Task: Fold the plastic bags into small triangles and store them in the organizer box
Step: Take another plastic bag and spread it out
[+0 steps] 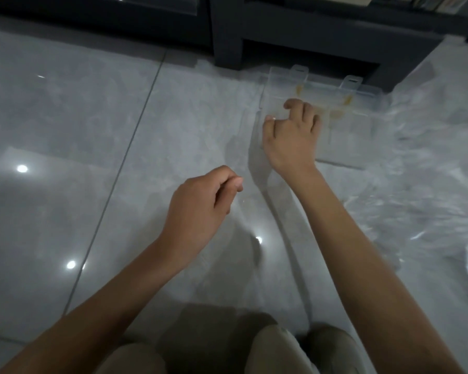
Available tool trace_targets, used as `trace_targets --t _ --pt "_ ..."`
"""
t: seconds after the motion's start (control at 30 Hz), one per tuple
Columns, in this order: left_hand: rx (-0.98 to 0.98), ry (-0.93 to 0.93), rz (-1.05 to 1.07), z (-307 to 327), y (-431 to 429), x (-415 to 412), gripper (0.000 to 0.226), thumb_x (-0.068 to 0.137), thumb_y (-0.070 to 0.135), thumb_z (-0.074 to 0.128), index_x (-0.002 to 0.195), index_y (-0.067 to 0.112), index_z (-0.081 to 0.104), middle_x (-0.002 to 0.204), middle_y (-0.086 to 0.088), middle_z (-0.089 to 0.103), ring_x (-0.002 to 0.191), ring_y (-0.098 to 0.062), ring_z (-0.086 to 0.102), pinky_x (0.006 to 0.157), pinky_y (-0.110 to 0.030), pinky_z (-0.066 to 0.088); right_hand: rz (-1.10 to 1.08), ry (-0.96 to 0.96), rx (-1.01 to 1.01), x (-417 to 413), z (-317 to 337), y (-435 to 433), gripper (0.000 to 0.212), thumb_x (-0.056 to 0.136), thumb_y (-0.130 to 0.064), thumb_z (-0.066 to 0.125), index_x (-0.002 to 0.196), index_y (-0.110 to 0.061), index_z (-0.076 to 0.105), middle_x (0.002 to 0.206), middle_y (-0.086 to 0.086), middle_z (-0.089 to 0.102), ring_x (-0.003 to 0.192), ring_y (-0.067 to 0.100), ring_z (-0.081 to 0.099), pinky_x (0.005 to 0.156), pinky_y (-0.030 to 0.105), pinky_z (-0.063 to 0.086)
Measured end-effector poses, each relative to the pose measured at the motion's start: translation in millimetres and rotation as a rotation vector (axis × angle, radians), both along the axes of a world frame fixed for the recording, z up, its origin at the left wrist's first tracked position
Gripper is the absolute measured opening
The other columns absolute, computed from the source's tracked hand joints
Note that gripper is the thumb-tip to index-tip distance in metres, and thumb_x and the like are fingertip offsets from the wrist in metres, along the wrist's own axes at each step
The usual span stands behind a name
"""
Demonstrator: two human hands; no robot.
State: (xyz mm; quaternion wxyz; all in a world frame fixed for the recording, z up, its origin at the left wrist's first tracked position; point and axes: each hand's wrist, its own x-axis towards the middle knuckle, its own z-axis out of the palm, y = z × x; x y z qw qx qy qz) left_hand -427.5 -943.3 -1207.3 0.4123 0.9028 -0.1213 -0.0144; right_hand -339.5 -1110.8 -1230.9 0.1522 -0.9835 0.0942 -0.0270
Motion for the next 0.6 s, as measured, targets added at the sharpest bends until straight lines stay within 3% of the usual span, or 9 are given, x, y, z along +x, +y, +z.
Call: trace_targets --t 0.07,0.1,0.17,0.2,0.27,0.37,0.47,0.53,0.6 --pt "-0.029 0.029 -0.007 1.8 -3.0 -0.3 0.022 0.095 0.033 0.048 0.081 0.023 0.061 0.051 0.012 0.053 0.053 -0.007 0.057 0.053 -0.02 0.043 0.015 0.043 0.218 -14.3 2.4 -7.4 0.047 0.103 -0.036 0.029 0.106 -0.015 0.071 0.159 0.006 0.018 0.148 0.024 0.003 0.116 0.042 -0.007" --pt "-0.046 0.047 -0.01 2.4 -4.3 -0.8 0.023 0.094 0.035 0.047 0.081 0.022 0.061 0.054 0.011 0.055 0.053 -0.009 0.057 0.054 -0.024 0.046 0.017 0.011 0.344 -24.8 4.1 -12.4 0.045 0.103 -0.036 0.029 0.118 -0.018 0.067 0.16 0.005 0.014 0.148 0.023 -0.001 0.117 0.043 -0.01" --pt "-0.084 0.086 -0.002 3.5 -6.9 -2.3 0.024 0.093 0.036 0.047 0.081 0.022 0.062 0.058 0.012 0.057 0.053 -0.01 0.057 0.055 -0.032 0.05 0.034 -0.24 0.532 -55.4 9.0 -23.5 0.042 0.099 -0.028 0.033 0.135 -0.015 0.052 0.155 0.005 0.024 0.147 0.024 0.01 0.12 0.042 0.003" --pt "-0.106 0.104 -0.001 3.9 -8.6 -3.3 0.023 0.093 0.036 0.047 0.081 0.022 0.062 0.058 0.012 0.057 0.052 -0.011 0.057 0.056 -0.033 0.05 0.029 -0.356 0.541 -74.4 9.4 -31.6 0.041 0.097 -0.021 0.038 0.134 -0.013 0.051 0.148 0.005 0.033 0.143 0.024 0.021 0.119 0.041 0.013" --pt "-0.138 0.128 -0.028 4.6 -14.9 -7.3 0.023 0.092 0.037 0.046 0.08 0.024 0.061 0.057 0.011 0.057 0.051 -0.011 0.057 0.056 -0.036 0.051 -0.016 -0.388 0.368 -113.4 -0.7 -55.7 0.033 0.089 -0.013 0.046 0.119 -0.013 0.06 0.137 0.007 0.045 0.135 0.026 0.034 0.113 0.041 0.024" --pt "-0.138 0.155 -0.12 6.0 -26.9 -15.3 0.027 0.089 0.045 0.042 0.081 0.027 0.061 0.06 0.011 0.058 0.053 -0.011 0.059 0.057 -0.039 0.052 -0.179 -0.142 0.074 -159.7 -28.8 -91.0 0.022 0.081 -0.01 0.059 0.102 -0.012 0.066 0.135 0.021 0.045 0.13 0.041 0.036 0.104 0.051 0.031" --pt "-0.111 0.173 -0.209 5.9 -36.8 -21.5 0.028 0.088 0.047 0.04 0.082 0.029 0.06 0.064 0.013 0.06 0.055 -0.011 0.06 0.057 -0.038 0.053 -0.305 0.062 0.12 -190.4 -42.4 -106.5 0.029 0.082 -0.002 0.06 0.11 -0.01 0.062 0.133 0.02 0.045 0.121 0.04 0.044 0.09 0.045 0.039" --pt "-0.103 0.192 -0.258 7.1 -40.6 -24.6 0.027 0.087 0.048 0.04 0.083 0.03 0.06 0.065 0.013 0.061 0.056 -0.01 0.061 0.057 -0.037 0.052 -0.298 0.038 0.117 -198.6 -46.0 -115.3 0.023 0.084 0.0 0.057 0.103 -0.01 0.064 0.117 0.011 0.054 0.105 0.032 0.054 0.075 0.034 0.038" --pt "-0.087 0.2 -0.284 9.0 -41.2 -27.7 0.029 0.087 0.049 0.04 0.084 0.029 0.061 0.067 0.012 0.062 0.058 -0.011 0.062 0.059 -0.037 0.052 -0.22 -0.02 0.282 -197.3 -40.9 -117.9 0.023 0.082 -0.001 0.054 0.089 -0.02 0.065 0.099 -0.001 0.059 0.089 0.017 0.061 0.071 0.026 0.042"
